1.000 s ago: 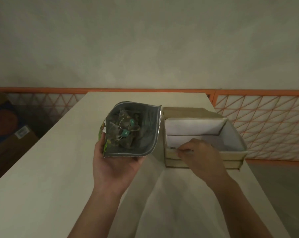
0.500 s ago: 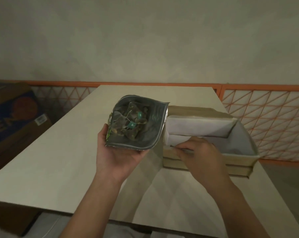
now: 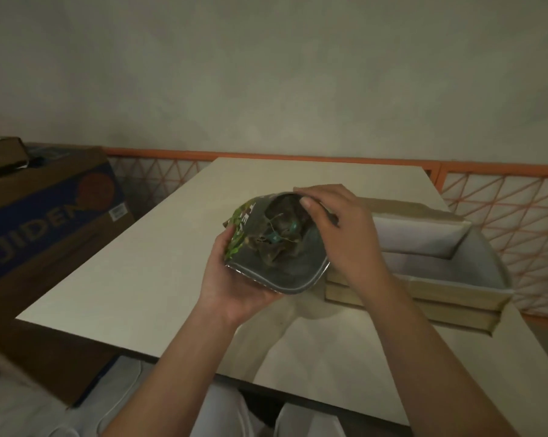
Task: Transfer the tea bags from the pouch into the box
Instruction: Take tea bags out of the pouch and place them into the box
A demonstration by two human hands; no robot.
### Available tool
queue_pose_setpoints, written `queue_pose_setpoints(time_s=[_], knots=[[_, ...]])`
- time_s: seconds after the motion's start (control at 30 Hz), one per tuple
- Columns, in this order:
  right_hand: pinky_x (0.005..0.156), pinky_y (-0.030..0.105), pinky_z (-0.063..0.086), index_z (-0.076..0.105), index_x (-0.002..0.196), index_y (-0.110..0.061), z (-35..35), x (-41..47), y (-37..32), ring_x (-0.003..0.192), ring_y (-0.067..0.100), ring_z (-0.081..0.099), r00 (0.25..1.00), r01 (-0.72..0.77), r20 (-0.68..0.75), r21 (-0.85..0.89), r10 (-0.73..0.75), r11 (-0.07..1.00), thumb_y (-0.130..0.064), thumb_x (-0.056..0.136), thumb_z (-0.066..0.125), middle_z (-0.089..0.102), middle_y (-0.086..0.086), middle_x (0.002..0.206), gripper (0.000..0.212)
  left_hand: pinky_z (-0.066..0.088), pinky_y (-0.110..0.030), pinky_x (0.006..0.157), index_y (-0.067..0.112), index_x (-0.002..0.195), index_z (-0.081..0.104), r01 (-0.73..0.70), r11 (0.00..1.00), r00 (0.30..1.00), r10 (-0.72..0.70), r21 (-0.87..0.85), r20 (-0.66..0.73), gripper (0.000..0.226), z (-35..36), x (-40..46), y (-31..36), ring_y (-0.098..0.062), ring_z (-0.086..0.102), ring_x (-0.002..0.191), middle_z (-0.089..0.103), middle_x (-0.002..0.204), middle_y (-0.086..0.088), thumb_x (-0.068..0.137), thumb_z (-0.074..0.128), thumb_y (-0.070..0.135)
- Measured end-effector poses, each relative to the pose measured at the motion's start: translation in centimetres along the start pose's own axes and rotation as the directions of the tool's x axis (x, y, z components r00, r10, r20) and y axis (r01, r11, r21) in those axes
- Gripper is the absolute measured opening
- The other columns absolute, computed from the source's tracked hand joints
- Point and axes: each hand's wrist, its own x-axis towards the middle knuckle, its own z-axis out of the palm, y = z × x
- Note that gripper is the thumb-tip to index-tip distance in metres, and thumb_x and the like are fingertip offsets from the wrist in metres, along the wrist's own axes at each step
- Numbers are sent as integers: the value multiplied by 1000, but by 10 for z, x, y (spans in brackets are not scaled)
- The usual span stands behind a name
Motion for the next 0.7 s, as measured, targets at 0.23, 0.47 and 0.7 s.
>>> queue_pose_setpoints(time_s=[0.23, 0.47, 0.7], knots=[[95, 29, 51, 72, 115, -19, 44, 8, -4, 104, 3, 63, 992, 84, -105, 175, -66, 981, -19, 93, 63, 71, -7, 109, 23, 46, -50, 103, 10, 115, 77, -41, 993, 997, 34, -109, -67, 59, -15, 28, 23, -39, 63, 115, 65, 131, -20, 93, 51, 59], [101, 32, 46, 73, 112, -7, 42, 23, -22, 111, 13, 63, 892, 435, -142, 2, -430, 900, -10, 91, 66, 72, 3, 114, 22, 57, -32, 44, 12, 55, 78, -276, 954, 953, 288, -119, 97, 53, -7, 36, 29, -21, 74, 55, 76, 67, -8, 14, 93, 43], [98, 35, 47, 73, 112, -9, 47, 44, 1, 109, 11, 62, 901, 417, -101, -59, -421, 907, -7, 91, 66, 71, 1, 115, 22, 35, -48, 117, 9, 128, 68, -1, 999, 980, 8, -35, 196, 70, -17, 70, 46, -37, 59, 121, 62, 134, -19, 94, 50, 67]])
